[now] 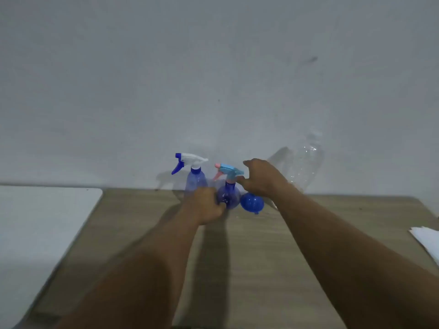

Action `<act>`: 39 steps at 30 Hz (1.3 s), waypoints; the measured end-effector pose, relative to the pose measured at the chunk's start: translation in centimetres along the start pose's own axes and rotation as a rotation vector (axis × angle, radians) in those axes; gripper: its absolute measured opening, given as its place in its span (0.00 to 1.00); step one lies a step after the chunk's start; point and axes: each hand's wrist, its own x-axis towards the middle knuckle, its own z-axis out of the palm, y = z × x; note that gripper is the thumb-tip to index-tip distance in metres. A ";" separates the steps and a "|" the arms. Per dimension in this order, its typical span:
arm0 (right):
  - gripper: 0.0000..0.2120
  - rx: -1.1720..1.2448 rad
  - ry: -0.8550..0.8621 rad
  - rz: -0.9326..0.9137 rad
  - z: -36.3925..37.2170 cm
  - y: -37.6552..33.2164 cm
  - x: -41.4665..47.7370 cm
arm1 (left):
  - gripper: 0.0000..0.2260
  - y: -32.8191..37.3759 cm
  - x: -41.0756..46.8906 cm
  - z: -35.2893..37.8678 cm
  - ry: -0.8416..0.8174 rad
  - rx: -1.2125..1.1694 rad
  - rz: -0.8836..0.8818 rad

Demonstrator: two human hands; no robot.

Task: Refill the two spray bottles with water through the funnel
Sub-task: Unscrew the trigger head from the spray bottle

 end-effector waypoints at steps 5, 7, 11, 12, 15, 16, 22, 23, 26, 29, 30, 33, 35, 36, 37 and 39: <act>0.32 0.082 0.002 -0.006 2.5 0.8 2.9 | 0.04 -1.6 3.0 3.5 0.028 -0.059 -0.001; 0.31 0.123 -0.008 -0.011 3.5 1.0 4.0 | 0.04 -1.9 3.8 4.8 0.078 -0.070 0.013; 0.17 0.244 -0.002 -0.008 4.9 1.0 5.0 | 0.08 -2.2 5.1 6.7 0.102 -0.128 -0.022; 0.14 0.270 -0.007 -0.002 5.1 0.9 5.0 | 0.10 -2.2 5.2 7.1 0.084 -0.156 -0.041; 0.05 0.336 -0.003 0.020 5.2 0.8 4.5 | 0.11 -2.2 5.2 7.8 0.087 -0.198 -0.069; 0.05 0.350 -0.005 0.022 5.1 0.9 4.2 | 0.12 -2.1 5.0 7.9 0.090 -0.219 -0.063; 0.04 0.381 -0.027 0.011 4.8 1.4 0.5 | 0.13 -0.8 2.0 8.2 0.103 -0.229 -0.047; 0.04 0.381 -0.029 0.008 4.7 1.5 -0.3 | 0.13 -0.4 1.1 8.2 0.105 -0.232 -0.045; 0.04 0.380 -0.031 0.004 4.7 1.8 -3.0 | 0.15 0.9 -1.3 8.4 0.079 -0.263 -0.057; 0.05 0.379 -0.032 0.001 5.1 2.2 -5.8 | 0.17 1.9 -3.6 9.3 0.086 -0.342 -0.043; 0.05 0.391 -0.029 0.000 5.3 2.4 -6.8 | 0.17 2.4 -4.5 9.5 0.092 -0.343 -0.031; 0.05 0.395 -0.030 -0.007 5.6 2.7 -9.7 | 0.17 3.3 -7.0 10.2 0.102 -0.373 -0.021; 0.08 0.411 -0.030 -0.002 5.9 2.9 -11.3 | 0.19 3.6 -8.1 11.1 0.118 -0.412 -0.027; 0.10 0.428 -0.016 0.000 6.1 3.0 -12.0 | 0.20 3.7 -8.7 11.5 0.135 -0.429 -0.028; 0.13 0.446 0.001 0.006 6.4 3.1 -12.5 | 0.21 3.9 -9.2 11.8 0.151 -0.442 -0.031; 0.12 0.518 0.036 0.029 7.2 3.2 -13.4 | 0.22 4.1 -9.9 12.2 0.164 -0.465 -0.046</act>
